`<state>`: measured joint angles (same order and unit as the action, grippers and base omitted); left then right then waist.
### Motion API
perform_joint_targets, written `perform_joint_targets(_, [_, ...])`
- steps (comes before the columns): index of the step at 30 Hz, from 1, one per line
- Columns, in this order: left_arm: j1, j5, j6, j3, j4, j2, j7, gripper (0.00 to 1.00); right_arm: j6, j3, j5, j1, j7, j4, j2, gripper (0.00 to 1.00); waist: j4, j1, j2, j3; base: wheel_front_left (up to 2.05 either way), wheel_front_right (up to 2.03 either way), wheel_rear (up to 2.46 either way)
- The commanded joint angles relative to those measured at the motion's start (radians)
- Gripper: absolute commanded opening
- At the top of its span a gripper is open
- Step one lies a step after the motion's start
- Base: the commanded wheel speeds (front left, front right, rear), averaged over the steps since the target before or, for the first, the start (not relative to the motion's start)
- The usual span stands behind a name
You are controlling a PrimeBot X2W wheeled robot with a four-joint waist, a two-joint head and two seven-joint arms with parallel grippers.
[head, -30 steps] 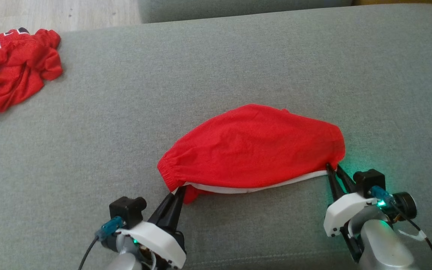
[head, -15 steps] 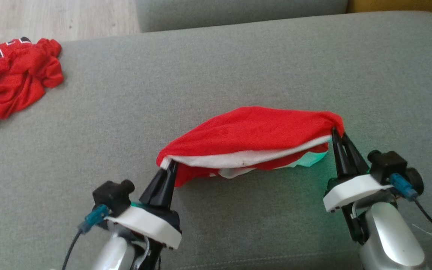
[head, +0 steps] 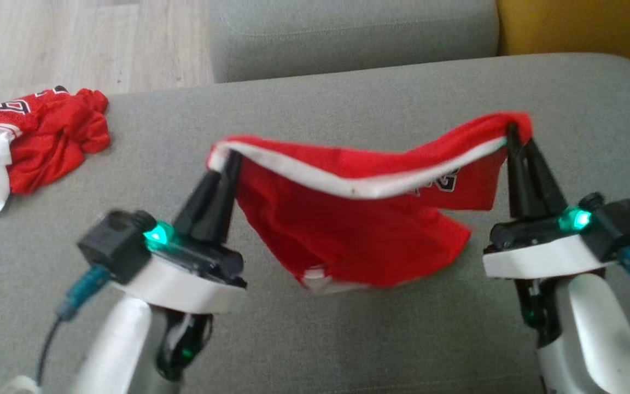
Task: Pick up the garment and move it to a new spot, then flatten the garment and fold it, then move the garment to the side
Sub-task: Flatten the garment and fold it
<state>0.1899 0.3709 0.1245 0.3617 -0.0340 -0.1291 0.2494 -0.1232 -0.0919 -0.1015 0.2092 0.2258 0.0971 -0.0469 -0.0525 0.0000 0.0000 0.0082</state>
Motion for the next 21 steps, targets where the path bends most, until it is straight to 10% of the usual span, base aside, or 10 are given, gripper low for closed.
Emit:
perform_joint_targets(1, [0.064, -0.009, 0.006, -0.044, -0.047, -0.022, 0.004, 0.0, -0.008, -0.02, -0.002, 0.022, -0.005, -0.049, -0.003, 0.0, 0.001, 0.0, 0.0, -0.005, 0.0, 0.0, 0.0])
perform_joint_targets(14, [0.303, -0.004, 0.006, -0.035, -0.226, -0.17, -0.175, 0.0, -0.008, 0.026, 0.055, 0.087, -0.102, -0.345, -0.003, 0.0, -0.005, 0.0, 0.0, 0.023, 0.0, 0.0, 0.0])
perform_joint_targets(21, [0.419, 0.067, 0.006, -0.011, -0.088, -0.17, -0.193, 0.0, -0.008, 0.014, 0.125, 0.199, -0.148, -0.257, -0.003, 0.0, -0.031, 0.0, 0.0, 0.115, 0.0, 0.0, 0.0])
